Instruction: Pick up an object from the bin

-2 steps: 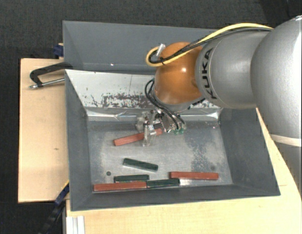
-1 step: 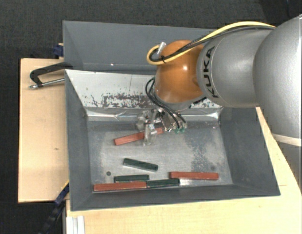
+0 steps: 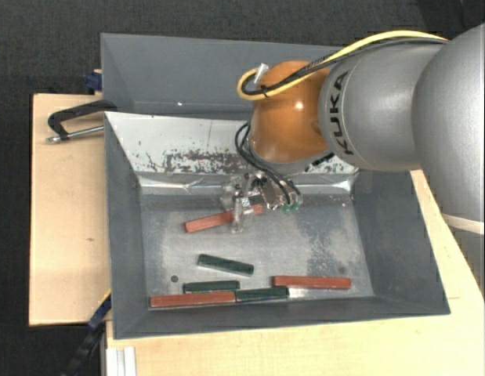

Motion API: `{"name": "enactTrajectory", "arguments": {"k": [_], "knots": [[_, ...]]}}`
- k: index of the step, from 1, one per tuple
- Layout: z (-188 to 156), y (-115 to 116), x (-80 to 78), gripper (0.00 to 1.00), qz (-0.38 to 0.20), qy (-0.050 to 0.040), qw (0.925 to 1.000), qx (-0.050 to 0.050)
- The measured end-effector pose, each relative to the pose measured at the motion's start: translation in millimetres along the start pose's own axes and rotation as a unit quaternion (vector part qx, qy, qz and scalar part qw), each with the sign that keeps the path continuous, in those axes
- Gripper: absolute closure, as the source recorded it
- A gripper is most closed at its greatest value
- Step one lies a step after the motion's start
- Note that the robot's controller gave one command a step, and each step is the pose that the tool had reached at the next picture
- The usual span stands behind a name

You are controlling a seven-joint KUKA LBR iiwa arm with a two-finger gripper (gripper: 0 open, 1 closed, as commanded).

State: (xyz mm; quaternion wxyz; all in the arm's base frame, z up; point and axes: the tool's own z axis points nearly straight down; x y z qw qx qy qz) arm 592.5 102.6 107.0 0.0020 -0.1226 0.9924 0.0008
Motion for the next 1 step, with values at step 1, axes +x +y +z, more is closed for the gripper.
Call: {"name": "enactTrajectory", "arguments": {"k": [1], "knots": [[-13.3,0.2,-0.3,1.0,0.0,0.0,1.0,0.0]]}}
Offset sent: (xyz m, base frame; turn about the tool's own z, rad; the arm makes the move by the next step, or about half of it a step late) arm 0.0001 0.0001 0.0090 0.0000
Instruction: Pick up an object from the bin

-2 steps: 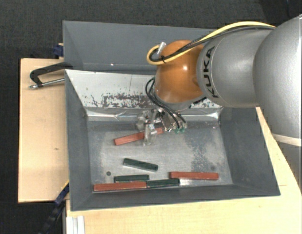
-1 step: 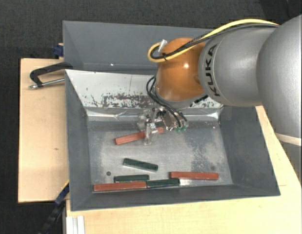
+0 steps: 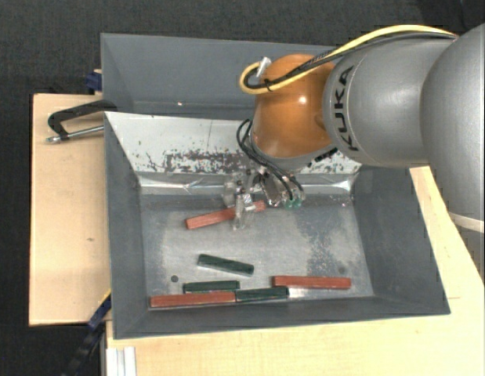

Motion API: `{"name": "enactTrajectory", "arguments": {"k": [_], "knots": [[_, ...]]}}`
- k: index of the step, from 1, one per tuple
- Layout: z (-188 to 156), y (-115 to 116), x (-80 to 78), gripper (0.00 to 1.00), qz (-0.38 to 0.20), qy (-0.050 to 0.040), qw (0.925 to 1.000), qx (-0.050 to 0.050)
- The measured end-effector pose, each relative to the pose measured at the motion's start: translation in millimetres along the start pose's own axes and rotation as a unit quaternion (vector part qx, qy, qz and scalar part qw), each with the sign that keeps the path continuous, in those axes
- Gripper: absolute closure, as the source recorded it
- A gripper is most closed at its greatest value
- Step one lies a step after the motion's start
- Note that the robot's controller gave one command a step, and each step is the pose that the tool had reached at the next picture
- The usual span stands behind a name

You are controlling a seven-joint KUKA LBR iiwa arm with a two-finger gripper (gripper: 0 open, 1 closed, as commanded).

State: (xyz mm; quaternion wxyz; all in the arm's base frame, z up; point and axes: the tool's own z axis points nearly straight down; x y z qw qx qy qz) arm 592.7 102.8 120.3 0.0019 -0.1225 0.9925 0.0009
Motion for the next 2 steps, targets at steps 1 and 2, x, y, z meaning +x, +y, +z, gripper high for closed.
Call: {"name": "enactTrajectory", "arguments": {"k": [1,2], "knots": [[-12.6,0.0,-0.4,1.0,0.0,-0.0008,1.0,0.0],[-23.5,0.0,-0.7,1.0,0.0,-0.0011,1.0,0.0]]}}
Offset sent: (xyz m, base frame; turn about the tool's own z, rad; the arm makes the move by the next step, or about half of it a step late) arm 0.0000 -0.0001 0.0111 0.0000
